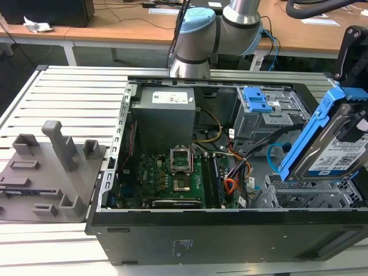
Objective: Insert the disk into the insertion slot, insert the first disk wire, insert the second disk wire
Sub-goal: 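Insert the disk into the insertion slot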
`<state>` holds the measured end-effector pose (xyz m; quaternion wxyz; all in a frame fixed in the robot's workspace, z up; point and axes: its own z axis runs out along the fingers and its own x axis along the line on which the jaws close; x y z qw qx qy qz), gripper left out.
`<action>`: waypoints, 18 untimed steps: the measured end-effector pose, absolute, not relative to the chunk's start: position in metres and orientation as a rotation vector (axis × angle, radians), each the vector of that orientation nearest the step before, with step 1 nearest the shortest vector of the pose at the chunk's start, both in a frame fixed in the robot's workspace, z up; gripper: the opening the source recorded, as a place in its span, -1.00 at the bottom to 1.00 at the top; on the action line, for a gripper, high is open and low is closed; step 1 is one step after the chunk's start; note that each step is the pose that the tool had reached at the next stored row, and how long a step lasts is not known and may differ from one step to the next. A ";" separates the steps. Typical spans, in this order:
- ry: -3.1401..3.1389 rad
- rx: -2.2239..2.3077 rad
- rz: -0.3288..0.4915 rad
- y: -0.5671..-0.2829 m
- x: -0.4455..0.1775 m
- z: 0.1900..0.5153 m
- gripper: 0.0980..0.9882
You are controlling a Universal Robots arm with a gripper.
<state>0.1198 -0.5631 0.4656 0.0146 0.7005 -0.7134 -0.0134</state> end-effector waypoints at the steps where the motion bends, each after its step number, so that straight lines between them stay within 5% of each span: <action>1: -2.221 2.180 -0.041 -0.561 0.120 0.464 -0.41; 18: -2.221 2.181 -0.042 -0.556 0.123 0.433 -0.41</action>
